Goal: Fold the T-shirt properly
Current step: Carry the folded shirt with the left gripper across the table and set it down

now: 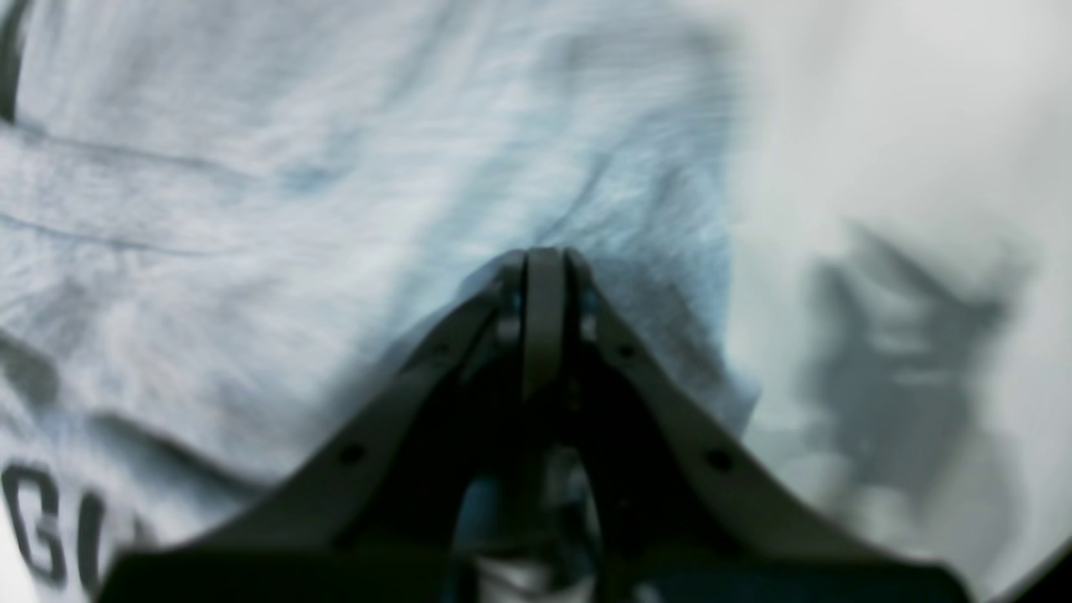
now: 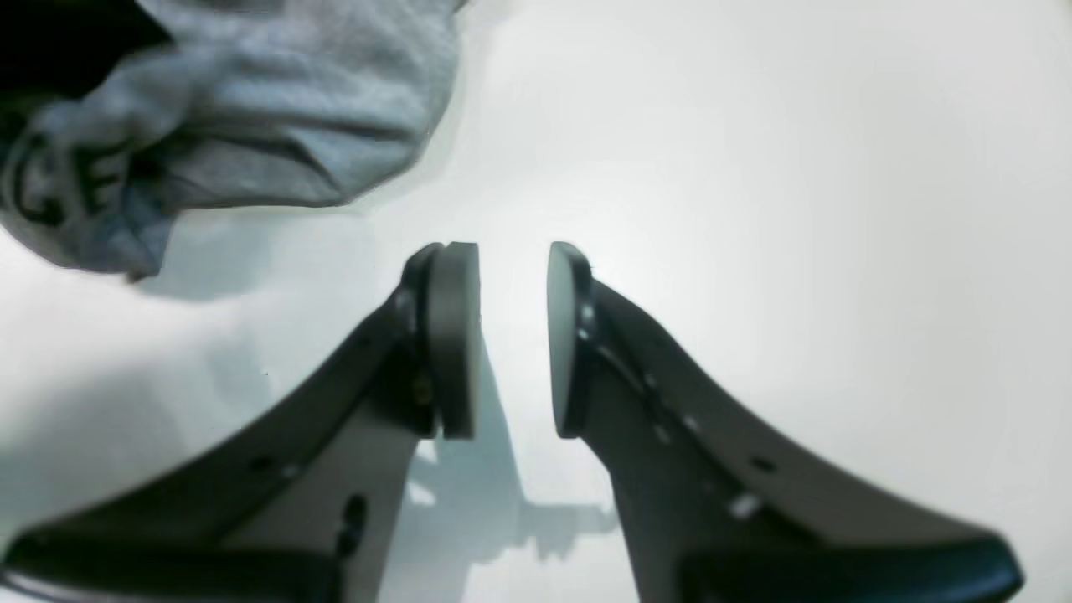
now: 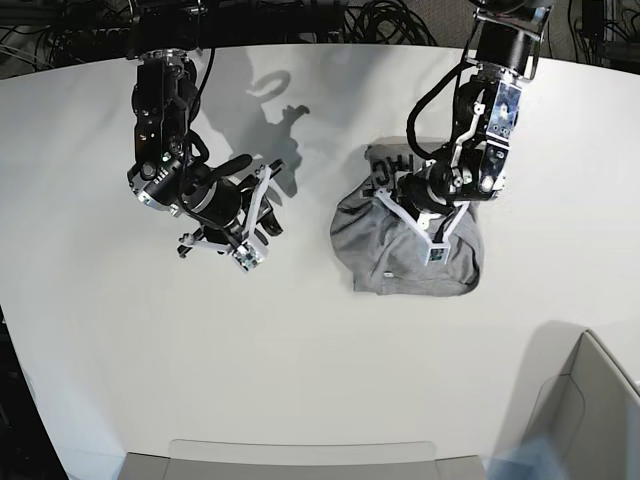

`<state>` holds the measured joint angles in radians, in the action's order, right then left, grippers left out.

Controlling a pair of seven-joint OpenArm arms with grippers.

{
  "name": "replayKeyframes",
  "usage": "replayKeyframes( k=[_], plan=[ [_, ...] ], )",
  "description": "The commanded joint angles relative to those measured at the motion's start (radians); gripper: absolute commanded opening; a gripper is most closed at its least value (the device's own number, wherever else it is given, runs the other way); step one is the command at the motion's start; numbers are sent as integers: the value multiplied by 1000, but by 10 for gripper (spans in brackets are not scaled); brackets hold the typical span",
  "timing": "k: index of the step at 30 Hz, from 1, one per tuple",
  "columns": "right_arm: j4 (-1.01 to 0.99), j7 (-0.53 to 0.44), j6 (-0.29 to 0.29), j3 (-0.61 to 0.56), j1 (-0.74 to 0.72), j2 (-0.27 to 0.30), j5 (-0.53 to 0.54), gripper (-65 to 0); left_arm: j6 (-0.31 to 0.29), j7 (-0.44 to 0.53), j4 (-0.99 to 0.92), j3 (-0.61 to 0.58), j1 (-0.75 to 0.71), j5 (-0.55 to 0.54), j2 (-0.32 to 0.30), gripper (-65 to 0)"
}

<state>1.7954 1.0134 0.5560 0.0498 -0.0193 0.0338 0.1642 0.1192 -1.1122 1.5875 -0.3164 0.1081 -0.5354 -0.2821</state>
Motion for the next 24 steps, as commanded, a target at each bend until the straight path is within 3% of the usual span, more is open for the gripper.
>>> replayKeyframes(
  k=[1,8,15,19,24],
  plan=[
    [19,-23,3,3,-18,4,13,-520,3,36,-26,1,12,4,-9,-650],
    [19,-26,3,3,-24,1,33,-481,1,185,-261,9,12,4,-131,-650],
    [11,-24,3,77,-38,35,295,-481,1,275,-375,10,17,4,-251,-650],
    [11,-26,3,118,-38,36,387,-481,1,274,-309,10,18,4,-269,-650],
    [19,-28,3,118,-38,50,395,-481,7,277,-194,84,15,4,-257,-650]
  ],
)
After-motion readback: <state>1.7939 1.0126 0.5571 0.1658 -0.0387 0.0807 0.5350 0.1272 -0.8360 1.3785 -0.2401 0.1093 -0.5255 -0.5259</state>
